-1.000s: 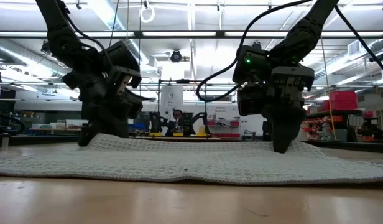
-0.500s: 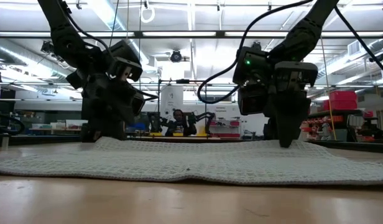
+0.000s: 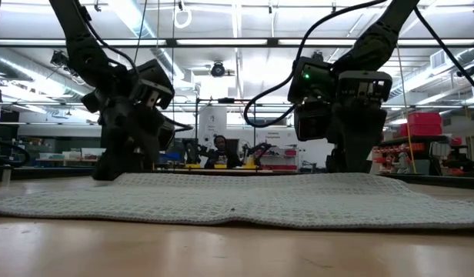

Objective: Fold microfiber towels
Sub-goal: Fold the grey towel

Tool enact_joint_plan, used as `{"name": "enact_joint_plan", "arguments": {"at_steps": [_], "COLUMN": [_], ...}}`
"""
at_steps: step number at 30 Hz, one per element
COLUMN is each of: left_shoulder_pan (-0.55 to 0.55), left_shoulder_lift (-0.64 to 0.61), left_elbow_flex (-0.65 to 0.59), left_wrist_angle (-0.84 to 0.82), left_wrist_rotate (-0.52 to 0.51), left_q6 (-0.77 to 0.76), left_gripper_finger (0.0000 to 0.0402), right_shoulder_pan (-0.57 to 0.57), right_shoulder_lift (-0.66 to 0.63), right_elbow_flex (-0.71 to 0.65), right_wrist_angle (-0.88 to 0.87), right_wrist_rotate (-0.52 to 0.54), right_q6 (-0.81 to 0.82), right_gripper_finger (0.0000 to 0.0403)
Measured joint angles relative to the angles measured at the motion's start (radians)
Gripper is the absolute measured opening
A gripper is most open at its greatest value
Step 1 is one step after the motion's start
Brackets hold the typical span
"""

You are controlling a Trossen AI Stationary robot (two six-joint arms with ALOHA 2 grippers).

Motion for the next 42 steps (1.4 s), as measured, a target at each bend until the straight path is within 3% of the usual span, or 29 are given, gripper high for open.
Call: {"name": "enact_joint_plan", "arguments": {"at_steps": [10,20,25,29,36,42], "left_shoulder_pan": [0.016,0.079,0.105,0.123,0.133,0.127], "left_shoulder_lift": [0.023,0.023,0.023,0.04,0.041,0.1], "left_elbow_flex": [0.003,0.015,0.092,0.165,0.22,0.217], "left_wrist_angle": [0.002,-0.017,-0.039,-0.155,-0.246,-0.307], "left_wrist_rotate": [-0.021,-0.049,-0.081,-0.11,-0.074,-0.019], "left_q6": [0.022,0.073,0.112,0.203,0.284,0.306], "left_gripper_finger": [0.0194,0.0194,0.0194,0.0194,0.0194,0.0194], "right_shoulder_pan": [0.0,0.0,0.0,0.0,0.0,0.0], "right_shoulder_lift": [0.002,0.002,0.002,0.002,0.002,0.002], "right_elbow_flex": [0.0,-0.001,-0.001,-0.001,-0.001,-0.001], "right_wrist_angle": [0.0,-0.002,-0.001,-0.001,-0.003,-0.004], "right_wrist_rotate": [-0.001,-0.018,-0.022,-0.018,-0.014,-0.016], "right_q6": [0.0,0.008,0.008,0.008,0.003,0.002], "right_gripper_finger": [0.0184,0.0217,0.0228,0.0216,0.0188,0.019]}}
